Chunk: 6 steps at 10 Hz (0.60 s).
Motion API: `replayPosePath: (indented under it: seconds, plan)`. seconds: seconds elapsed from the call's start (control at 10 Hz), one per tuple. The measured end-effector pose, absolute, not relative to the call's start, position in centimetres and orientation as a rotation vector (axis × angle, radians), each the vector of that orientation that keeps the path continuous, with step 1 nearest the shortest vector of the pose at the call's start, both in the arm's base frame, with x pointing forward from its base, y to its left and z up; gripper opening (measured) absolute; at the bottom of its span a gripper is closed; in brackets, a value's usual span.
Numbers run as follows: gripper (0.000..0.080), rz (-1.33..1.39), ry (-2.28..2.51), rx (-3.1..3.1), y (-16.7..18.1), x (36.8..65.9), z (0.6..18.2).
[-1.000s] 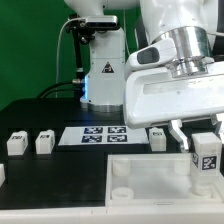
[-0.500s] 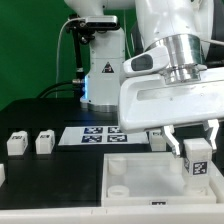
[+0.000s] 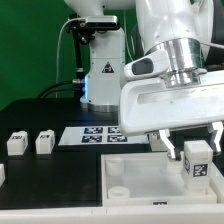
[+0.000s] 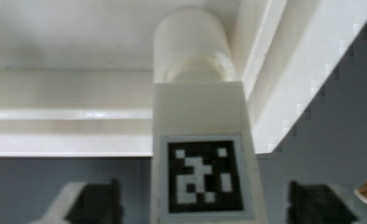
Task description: Assemble one leg
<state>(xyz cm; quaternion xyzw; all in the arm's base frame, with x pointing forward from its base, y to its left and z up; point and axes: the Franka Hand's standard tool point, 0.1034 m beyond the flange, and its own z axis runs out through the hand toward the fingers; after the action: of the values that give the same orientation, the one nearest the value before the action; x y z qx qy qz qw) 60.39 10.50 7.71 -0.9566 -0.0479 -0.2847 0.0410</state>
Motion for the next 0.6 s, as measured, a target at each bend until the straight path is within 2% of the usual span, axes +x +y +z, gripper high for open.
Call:
replayPosePath:
  seconds: [0.1, 0.2, 0.6]
  plan:
    - [0.0529, -0.871, -0.147, -2.929, 10.5, 60.37, 7.68]
    - [0.0624, -0.87, -0.147, -2.93, 10.5, 60.36, 7.66]
    - [0.0649, -0.87, -0.147, -2.93, 10.49, 60.34, 7.63]
